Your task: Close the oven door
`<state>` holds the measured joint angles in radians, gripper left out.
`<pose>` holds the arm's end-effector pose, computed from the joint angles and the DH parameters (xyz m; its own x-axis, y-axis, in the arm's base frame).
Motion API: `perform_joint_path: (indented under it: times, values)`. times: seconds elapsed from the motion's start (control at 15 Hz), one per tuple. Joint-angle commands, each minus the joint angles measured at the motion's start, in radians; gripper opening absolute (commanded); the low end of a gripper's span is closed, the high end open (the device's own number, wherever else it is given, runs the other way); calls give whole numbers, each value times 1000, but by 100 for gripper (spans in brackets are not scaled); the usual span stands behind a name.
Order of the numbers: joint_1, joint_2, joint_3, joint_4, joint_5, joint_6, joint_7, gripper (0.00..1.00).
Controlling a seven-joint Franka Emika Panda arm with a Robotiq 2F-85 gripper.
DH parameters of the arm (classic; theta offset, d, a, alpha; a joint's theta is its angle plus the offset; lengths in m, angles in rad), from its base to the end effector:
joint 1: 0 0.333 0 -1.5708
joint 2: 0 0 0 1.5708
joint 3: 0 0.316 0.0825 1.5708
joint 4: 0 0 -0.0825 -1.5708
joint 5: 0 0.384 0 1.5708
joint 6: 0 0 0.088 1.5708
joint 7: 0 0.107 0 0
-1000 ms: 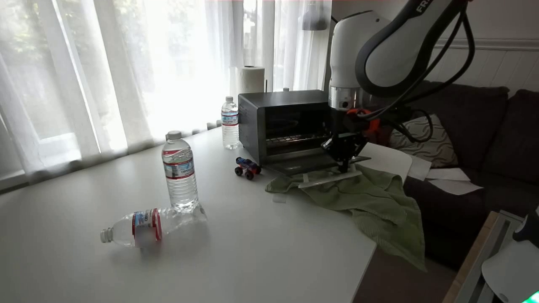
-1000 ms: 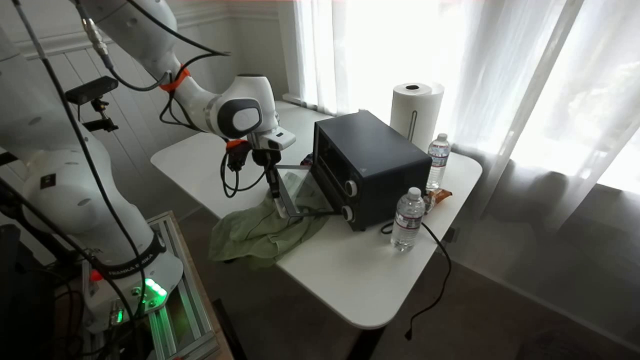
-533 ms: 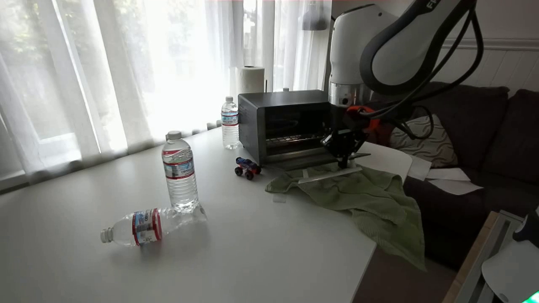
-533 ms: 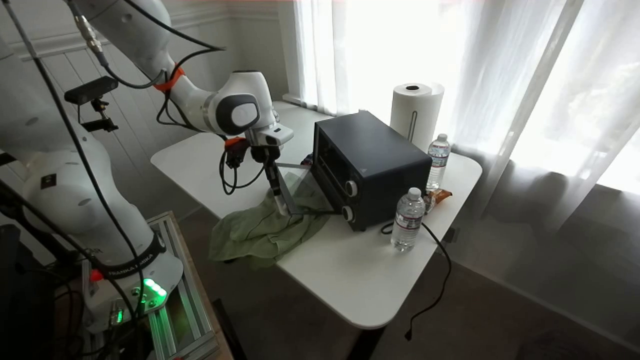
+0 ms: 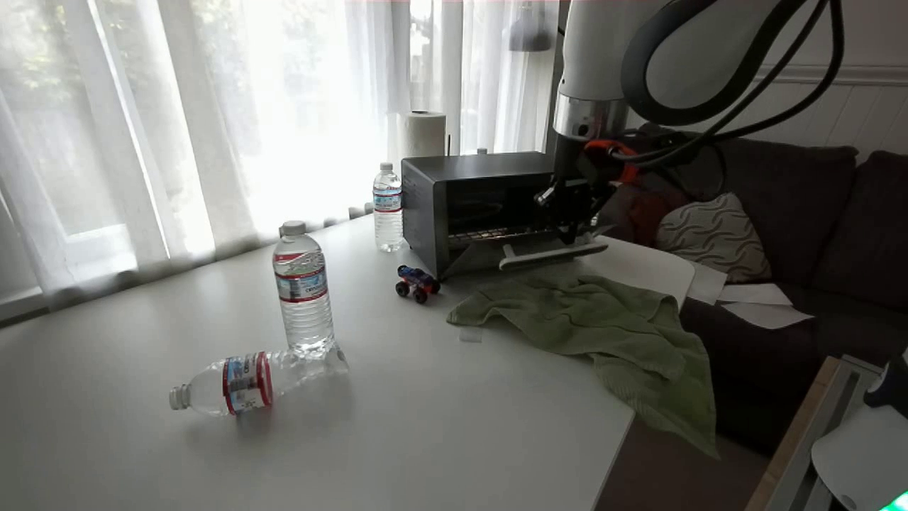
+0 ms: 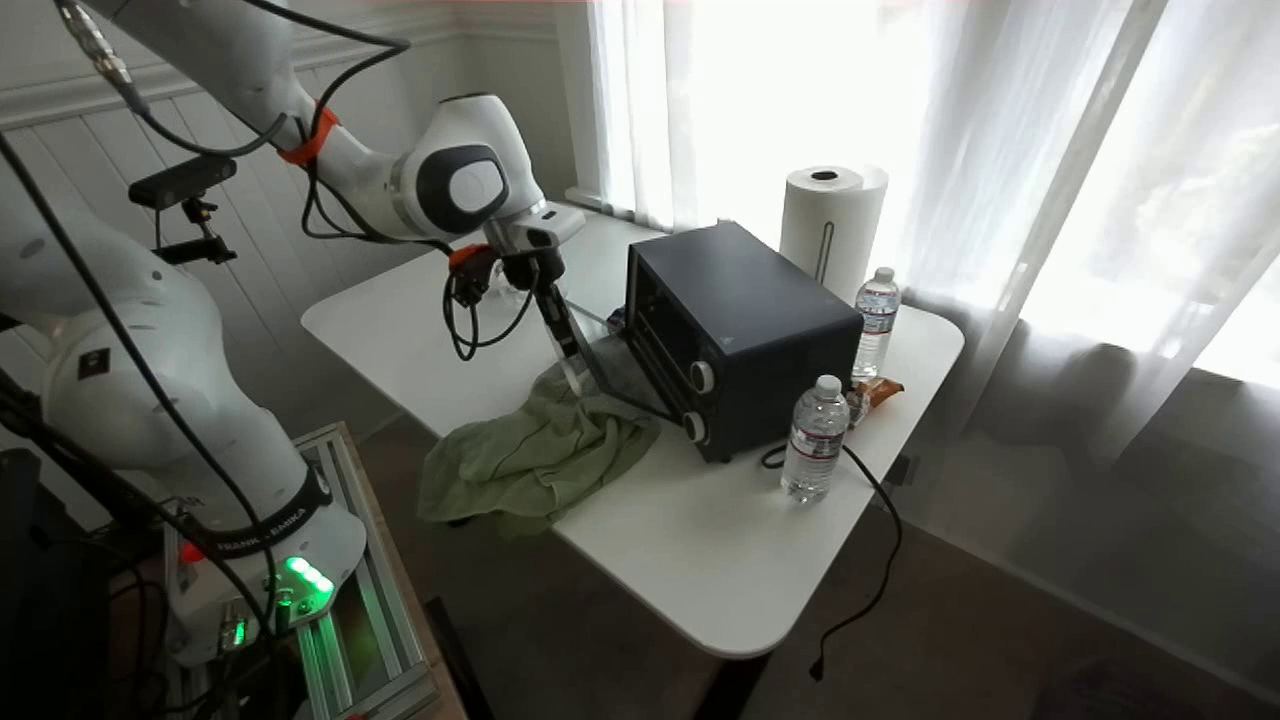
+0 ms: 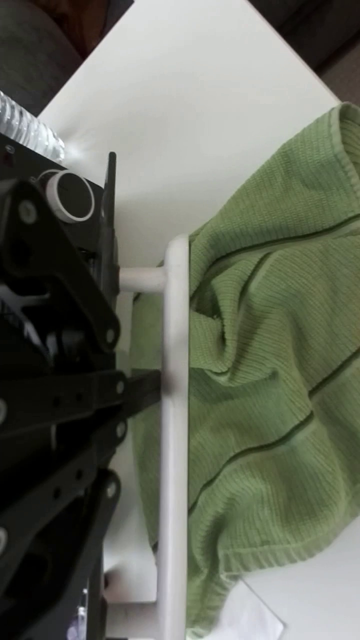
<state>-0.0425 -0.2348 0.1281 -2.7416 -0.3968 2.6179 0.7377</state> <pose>0.3967 0.0405 0.3006 0.9320 -0.2909 0.2160 -0.3260 -0.9335 0.1495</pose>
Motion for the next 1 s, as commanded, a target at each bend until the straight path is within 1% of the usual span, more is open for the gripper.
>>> perform_joint_path:
  times: [0.0, 0.07, 0.13, 0.2, 0.33, 0.73, 0.8, 0.93]
  values:
    - [-41, -88, 35, -38, -56, 26, 41, 0]
    - [-48, -95, 41, -38, -64, 29, 41, 0]
    - [-58, -78, 51, -8, -73, 22, 45, 0]
    - [-64, -78, 55, -1, -74, 25, 41, 0]
    - [-88, -102, 61, -28, -102, 46, 41, 0]
    - [-163, -63, 66, -4, -199, 87, 42, 0]
    - [-169, -61, 64, -4, -208, 91, 41, 0]
    - [-157, -55, 55, -4, -189, 84, 19, 0]
